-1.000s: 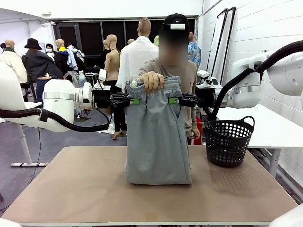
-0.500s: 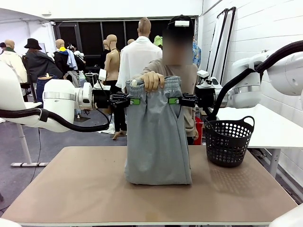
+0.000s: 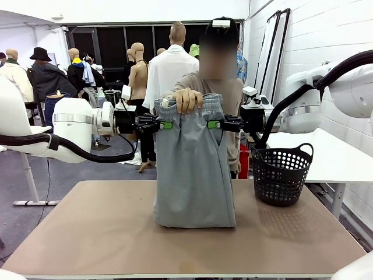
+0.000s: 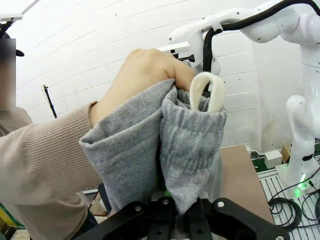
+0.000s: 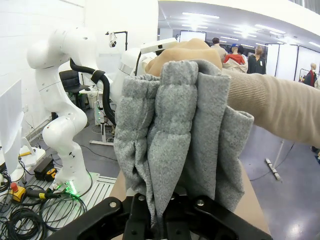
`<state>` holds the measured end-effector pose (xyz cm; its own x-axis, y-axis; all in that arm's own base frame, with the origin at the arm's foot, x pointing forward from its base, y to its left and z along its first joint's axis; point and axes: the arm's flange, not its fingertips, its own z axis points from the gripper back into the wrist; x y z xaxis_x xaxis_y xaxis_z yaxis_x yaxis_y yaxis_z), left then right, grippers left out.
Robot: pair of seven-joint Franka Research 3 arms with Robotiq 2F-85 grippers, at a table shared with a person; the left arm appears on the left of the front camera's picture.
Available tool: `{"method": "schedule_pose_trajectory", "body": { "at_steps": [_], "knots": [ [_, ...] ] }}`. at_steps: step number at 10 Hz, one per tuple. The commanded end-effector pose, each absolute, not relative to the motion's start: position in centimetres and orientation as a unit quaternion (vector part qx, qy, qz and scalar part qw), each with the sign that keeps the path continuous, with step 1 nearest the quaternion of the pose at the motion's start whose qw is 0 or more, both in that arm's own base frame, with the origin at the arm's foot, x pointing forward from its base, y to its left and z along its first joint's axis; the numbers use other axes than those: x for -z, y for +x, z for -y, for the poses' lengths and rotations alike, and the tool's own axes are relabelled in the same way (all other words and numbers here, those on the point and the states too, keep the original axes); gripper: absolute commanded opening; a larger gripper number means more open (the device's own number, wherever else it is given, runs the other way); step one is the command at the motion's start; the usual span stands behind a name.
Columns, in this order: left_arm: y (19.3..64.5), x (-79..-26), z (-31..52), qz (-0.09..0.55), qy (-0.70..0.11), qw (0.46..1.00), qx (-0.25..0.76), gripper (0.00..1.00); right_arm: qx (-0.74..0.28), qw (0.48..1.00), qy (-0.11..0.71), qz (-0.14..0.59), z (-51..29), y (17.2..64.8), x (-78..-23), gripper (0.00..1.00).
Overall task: Fold the training pants.
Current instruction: Release the ends of the Training pants and then grab the overlapped ends.
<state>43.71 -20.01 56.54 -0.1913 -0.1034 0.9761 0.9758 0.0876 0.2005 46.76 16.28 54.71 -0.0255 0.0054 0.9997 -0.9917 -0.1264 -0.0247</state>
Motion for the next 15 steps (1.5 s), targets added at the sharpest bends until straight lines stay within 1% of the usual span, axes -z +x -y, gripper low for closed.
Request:
{"method": "schedule_pose_trajectory", "body": {
  "at_steps": [1, 4, 5, 6, 9, 10, 11, 15],
  "knots": [
    [43.5, -56.7, 20.0, 0.548, -0.4, 0.492, 0.546, 0.0, -0.54, 0.461, 0.522, 0.472, -16.4, 46.7, -54.8, 0.0],
    [43.7, -56.5, 20.0, 0.547, -0.399, 0.495, 0.545, 0.0, -0.54, 0.461, 0.522, 0.472, -16.4, 46.7, -54.8, 0.0],
    [43.8, -56.5, 19.9, 0.547, -0.4, 0.496, 0.542, 0.0, -0.539, 0.463, 0.523, 0.472, -16.3, 46.8, -54.7, 0.03],
    [43.8, -56.6, 19.9, 0.547, -0.402, 0.495, 0.542, 0.12, -0.535, 0.466, 0.525, 0.47, -16.1, 46.8, -54.7, 0.23],
    [44.0, -56.6, 19.4, 0.55, -0.405, 0.496, 0.536, 0.71, -0.527, 0.472, 0.531, 0.466, -15.7, 47.0, -55.0, 0.82],
    [44.1, -56.6, 19.2, 0.552, -0.404, 0.498, 0.533, 0.91, -0.526, 0.474, 0.531, 0.466, -15.5, 46.9, -55.1, 1.0],
    [44.1, -56.7, 19.1, 0.555, -0.402, 0.499, 0.53, 1.0, -0.524, 0.475, 0.529, 0.469, -15.3, 46.8, -55.2, 1.0],
    [43.3, -56.8, 17.6, 0.569, -0.389, 0.505, 0.518, 1.0, -0.519, 0.483, 0.515, 0.482, -14.3, 46.4, -55.4, 1.0]
  ]
}}
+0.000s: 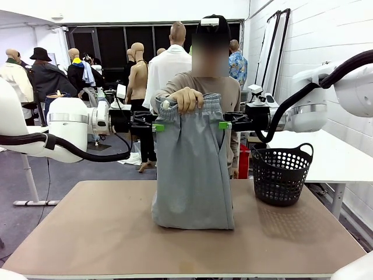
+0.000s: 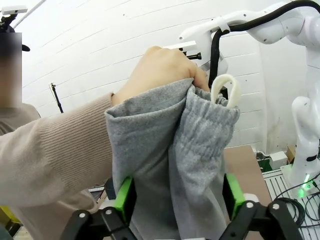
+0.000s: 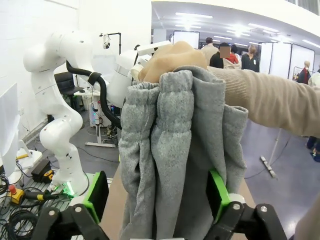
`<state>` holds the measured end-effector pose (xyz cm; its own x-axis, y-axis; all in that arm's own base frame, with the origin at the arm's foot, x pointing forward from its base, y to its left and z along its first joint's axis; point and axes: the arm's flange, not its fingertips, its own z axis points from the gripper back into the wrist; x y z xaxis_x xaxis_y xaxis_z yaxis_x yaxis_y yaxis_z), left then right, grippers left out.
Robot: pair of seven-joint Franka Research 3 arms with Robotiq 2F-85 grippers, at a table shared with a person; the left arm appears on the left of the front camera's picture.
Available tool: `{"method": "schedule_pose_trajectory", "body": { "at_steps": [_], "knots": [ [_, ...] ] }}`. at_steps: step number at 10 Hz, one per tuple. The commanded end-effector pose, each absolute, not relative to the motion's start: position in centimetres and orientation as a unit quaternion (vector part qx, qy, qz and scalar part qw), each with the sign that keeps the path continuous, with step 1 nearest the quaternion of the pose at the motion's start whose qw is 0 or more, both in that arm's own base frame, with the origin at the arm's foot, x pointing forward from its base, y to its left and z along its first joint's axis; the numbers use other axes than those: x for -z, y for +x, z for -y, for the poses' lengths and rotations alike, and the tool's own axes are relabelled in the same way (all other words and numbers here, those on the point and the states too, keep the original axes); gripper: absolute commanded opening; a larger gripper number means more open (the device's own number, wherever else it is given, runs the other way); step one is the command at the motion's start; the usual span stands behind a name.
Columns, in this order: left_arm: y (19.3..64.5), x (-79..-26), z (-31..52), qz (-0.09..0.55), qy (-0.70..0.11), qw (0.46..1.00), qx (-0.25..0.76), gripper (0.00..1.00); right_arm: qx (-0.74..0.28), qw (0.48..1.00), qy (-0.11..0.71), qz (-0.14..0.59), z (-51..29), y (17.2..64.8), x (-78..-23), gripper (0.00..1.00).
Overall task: Fold the training pants.
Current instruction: Release the ends of the Training pants and then grab the overlapped ends.
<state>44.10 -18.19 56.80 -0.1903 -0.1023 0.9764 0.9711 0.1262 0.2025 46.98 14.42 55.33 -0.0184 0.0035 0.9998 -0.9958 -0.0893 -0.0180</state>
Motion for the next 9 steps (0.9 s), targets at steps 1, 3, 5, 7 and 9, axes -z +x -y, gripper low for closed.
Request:
{"method": "schedule_pose_trajectory", "body": {
  "at_steps": [1, 3, 5, 7, 9],
  "knots": [
    [43.0, -56.9, 17.2, 0.574, -0.386, 0.506, 0.515, 1.0, -0.516, 0.487, 0.512, 0.484, -14.0, 46.3, -55.4, 1.0],
    [42.5, -56.8, 16.6, 0.578, -0.386, 0.511, 0.506, 1.0, -0.511, 0.493, 0.508, 0.488, -13.4, 46.1, -55.4, 1.0],
    [42.6, -56.6, 16.6, 0.578, -0.385, 0.513, 0.505, 1.0, -0.502, 0.5, 0.496, 0.502, -12.7, 46.4, -55.4, 1.0],
    [42.6, -56.6, 16.6, 0.578, -0.385, 0.51, 0.508, 1.0, -0.491, 0.506, 0.486, 0.517, -11.9, 46.4, -55.9, 1.0],
    [42.5, -56.6, 16.6, 0.577, -0.387, 0.507, 0.51, 1.0, -0.483, 0.509, 0.482, 0.523, -11.8, 46.7, -56.0, 1.0]
  ]
}}
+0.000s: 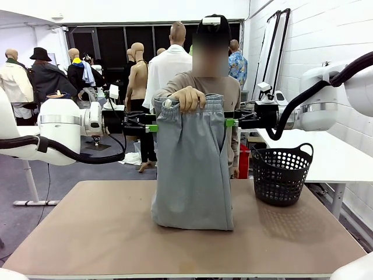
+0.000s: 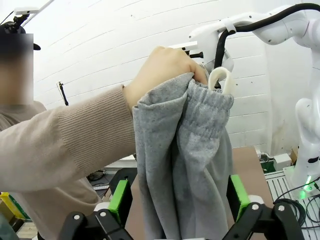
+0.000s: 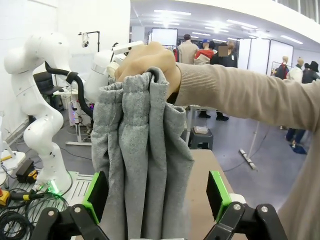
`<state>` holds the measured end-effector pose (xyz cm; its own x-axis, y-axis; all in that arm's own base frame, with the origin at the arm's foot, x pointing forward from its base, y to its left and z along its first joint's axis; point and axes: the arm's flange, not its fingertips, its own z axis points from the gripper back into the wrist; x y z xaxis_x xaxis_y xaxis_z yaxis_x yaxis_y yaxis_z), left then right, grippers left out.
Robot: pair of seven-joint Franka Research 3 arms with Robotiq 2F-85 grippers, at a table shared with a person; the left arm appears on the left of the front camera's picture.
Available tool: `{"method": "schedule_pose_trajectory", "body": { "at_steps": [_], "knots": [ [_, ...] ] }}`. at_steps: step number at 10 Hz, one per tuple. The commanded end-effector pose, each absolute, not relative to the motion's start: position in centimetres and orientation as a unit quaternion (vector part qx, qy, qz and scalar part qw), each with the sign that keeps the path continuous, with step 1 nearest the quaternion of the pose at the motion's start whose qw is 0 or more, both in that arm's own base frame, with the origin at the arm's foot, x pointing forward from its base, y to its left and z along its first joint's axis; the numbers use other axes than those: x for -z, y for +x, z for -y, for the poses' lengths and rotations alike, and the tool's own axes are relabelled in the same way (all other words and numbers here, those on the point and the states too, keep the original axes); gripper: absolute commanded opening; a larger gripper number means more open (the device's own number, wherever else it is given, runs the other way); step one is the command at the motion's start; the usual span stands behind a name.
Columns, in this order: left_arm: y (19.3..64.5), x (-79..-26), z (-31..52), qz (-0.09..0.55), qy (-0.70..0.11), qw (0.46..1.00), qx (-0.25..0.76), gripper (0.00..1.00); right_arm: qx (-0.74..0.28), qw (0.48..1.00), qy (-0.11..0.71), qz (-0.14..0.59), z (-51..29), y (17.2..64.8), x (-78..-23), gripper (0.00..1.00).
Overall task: Fold the training pants.
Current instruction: Release the ends of the Training pants and then grab the overlapped ends.
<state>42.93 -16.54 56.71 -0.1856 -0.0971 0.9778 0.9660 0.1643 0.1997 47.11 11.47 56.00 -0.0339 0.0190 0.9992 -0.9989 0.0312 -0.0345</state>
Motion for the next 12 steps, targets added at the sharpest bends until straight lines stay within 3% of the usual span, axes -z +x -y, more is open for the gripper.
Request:
{"method": "schedule_pose_trajectory", "body": {
  "at_steps": [1, 12],
  "knots": [
    [42.5, -56.6, 16.6, 0.577, -0.387, 0.507, 0.51, 1.0, -0.482, 0.511, 0.484, 0.522, -12.0, 46.7, -56.0, 1.0],
    [42.7, -56.8, 17.1, 0.555, -0.416, 0.483, 0.535, 1.0, -0.481, 0.494, 0.545, 0.477, -13.5, 47.1, -56.2, 1.0]
  ]
}}
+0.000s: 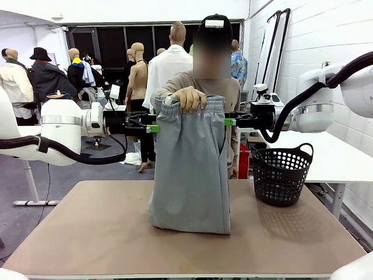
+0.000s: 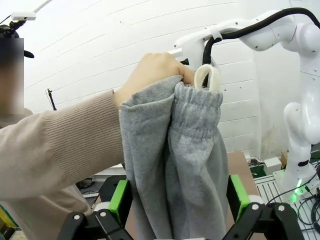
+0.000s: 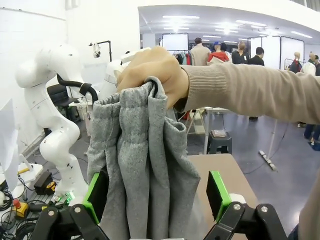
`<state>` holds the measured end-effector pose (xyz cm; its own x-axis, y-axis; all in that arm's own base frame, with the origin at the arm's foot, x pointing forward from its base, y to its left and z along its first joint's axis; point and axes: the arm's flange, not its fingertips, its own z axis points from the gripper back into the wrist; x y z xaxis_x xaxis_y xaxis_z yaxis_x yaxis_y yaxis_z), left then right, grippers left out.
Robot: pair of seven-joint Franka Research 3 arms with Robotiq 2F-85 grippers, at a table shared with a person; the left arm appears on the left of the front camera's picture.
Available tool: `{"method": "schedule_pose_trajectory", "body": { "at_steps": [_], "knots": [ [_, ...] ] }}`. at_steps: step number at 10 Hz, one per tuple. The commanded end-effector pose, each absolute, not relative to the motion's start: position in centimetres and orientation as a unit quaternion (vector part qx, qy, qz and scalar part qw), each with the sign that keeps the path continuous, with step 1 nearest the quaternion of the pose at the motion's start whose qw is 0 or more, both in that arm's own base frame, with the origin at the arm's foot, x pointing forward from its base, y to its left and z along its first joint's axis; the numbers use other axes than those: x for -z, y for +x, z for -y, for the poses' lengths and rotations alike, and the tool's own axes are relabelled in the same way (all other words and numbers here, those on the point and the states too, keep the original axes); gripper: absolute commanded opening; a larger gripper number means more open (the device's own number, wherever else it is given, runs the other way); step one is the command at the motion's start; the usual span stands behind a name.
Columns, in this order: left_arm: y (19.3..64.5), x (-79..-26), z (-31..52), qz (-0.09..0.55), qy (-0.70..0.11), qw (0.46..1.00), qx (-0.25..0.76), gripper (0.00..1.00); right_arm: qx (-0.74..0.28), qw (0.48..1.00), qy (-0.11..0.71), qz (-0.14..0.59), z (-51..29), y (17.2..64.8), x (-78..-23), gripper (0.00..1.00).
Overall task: Fold the training pants.
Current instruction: Release the ends of the Training pants and then grab the overlapped ends.
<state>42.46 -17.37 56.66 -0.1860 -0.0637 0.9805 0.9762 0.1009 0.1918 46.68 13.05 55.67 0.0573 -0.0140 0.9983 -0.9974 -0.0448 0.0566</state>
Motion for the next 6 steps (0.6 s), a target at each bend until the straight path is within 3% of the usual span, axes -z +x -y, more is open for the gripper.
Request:
{"method": "schedule_pose_trajectory", "body": {
  "at_steps": [1, 6],
  "knots": [
    [42.6, -56.8, 17.1, 0.553, -0.417, 0.483, 0.536, 1.0, -0.475, 0.49, 0.554, 0.477, -13.0, 46.9, -56.3, 1.0],
    [42.5, -56.8, 17.7, 0.549, -0.419, 0.482, 0.539, 1.0, -0.472, 0.477, 0.585, 0.455, -11.1, 46.2, -56.0, 1.0]
  ]
}}
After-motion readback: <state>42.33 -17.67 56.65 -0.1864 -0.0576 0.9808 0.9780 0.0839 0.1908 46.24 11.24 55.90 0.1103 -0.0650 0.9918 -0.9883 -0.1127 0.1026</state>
